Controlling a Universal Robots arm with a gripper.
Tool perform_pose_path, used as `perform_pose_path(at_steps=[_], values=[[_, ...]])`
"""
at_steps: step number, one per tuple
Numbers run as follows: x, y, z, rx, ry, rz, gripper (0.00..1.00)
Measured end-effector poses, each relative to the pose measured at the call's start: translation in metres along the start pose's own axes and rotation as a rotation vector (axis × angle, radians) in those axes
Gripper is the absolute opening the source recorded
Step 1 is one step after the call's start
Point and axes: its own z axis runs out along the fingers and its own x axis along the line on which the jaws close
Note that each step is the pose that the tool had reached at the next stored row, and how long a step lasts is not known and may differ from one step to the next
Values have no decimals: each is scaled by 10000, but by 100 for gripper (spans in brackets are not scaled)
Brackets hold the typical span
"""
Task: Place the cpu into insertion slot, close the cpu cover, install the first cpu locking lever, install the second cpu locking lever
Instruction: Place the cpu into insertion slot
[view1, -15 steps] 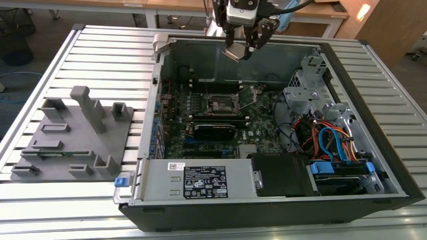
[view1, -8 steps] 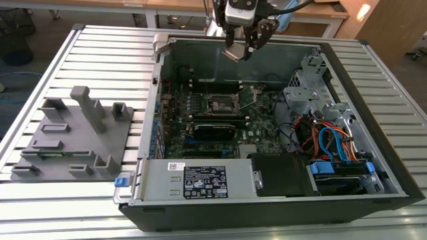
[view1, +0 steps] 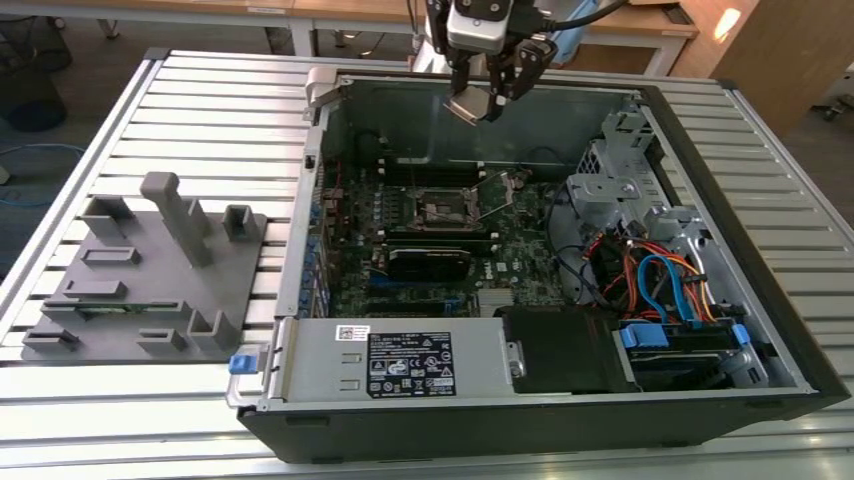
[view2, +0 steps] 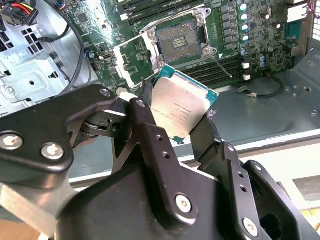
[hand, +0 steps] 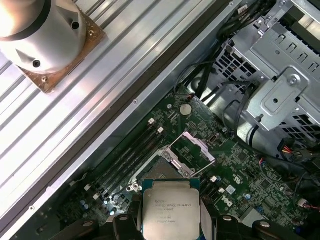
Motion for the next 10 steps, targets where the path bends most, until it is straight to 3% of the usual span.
perform_pose_path(at_steps=[10], values=[[0,0,1,-1,-5,54,54]])
